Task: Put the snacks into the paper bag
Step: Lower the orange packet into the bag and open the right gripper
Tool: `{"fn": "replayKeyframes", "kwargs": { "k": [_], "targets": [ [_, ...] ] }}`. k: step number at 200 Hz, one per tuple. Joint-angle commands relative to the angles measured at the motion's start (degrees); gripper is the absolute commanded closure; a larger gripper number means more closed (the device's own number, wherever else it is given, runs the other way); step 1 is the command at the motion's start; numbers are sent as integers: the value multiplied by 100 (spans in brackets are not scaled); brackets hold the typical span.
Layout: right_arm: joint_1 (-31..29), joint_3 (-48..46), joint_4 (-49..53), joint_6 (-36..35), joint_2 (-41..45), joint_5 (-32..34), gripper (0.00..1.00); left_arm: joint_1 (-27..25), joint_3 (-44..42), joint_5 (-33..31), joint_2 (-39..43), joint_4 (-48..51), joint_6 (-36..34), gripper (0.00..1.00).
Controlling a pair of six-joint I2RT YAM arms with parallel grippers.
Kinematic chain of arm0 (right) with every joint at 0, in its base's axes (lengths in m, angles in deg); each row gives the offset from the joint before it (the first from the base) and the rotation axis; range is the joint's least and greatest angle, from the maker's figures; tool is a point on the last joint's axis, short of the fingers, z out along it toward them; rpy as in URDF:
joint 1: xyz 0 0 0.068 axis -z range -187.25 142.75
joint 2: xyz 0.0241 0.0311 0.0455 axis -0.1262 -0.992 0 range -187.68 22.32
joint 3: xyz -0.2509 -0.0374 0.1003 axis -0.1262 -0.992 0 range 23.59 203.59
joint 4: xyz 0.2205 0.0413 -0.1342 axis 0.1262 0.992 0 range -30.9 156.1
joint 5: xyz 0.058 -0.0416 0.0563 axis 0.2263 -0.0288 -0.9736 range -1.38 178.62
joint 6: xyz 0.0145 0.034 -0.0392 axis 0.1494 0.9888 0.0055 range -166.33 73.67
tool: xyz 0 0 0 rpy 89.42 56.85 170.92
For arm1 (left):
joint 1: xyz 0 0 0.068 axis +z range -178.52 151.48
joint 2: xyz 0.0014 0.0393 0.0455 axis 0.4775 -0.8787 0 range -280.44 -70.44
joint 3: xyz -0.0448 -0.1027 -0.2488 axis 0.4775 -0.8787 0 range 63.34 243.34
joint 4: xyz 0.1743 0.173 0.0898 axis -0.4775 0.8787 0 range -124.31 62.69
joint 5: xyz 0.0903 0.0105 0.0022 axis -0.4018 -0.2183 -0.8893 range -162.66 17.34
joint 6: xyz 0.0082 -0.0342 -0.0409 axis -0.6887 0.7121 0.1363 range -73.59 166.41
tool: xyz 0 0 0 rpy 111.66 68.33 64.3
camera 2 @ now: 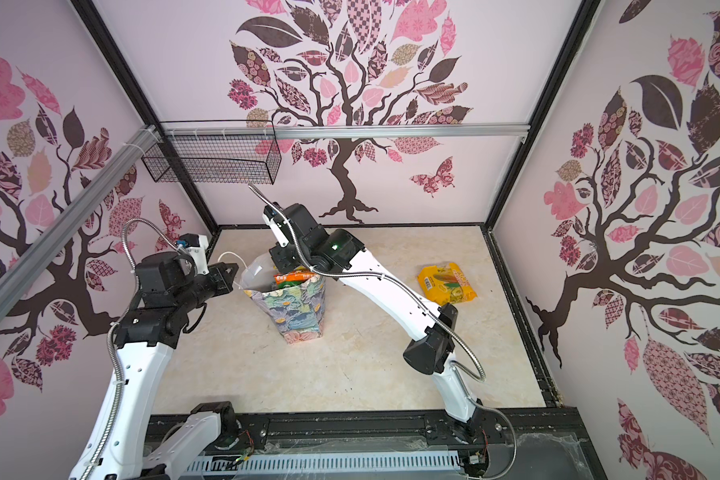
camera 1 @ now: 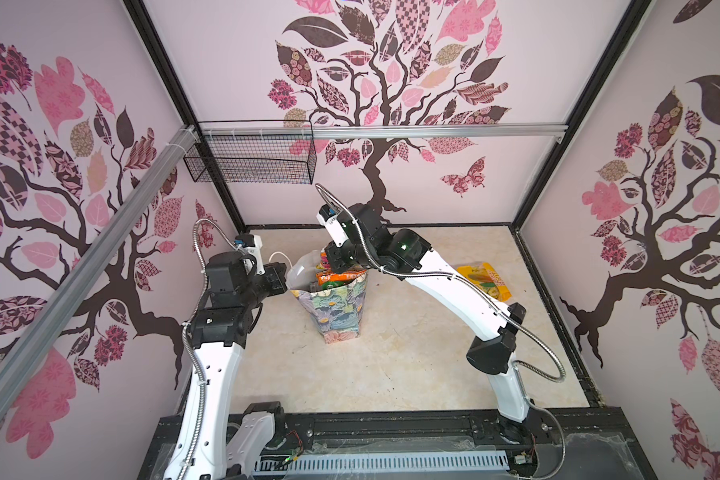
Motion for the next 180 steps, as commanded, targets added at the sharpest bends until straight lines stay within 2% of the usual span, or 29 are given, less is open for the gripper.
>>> {"fn": "replayKeyframes", "kwargs": {
  "k": [1,136,152,156,180],
  "targets": [
    [-18,295,-397,-138,-254,48,100,38,-117,70,65,-245,40,95],
    [-24,314,-240,-149,-972,196,100,73,-117,123,63,-255,41,95],
    [-39,505,-113,-189,-1038,179,58,80,-126,123,63,-259,49,95],
    [-41,577,-68,-203,-1050,184,55,85,-125,127,66,-259,49,95],
    [-99,931,92,-218,-945,103,53,99,-132,131,64,-276,58,95]
  ]
}}
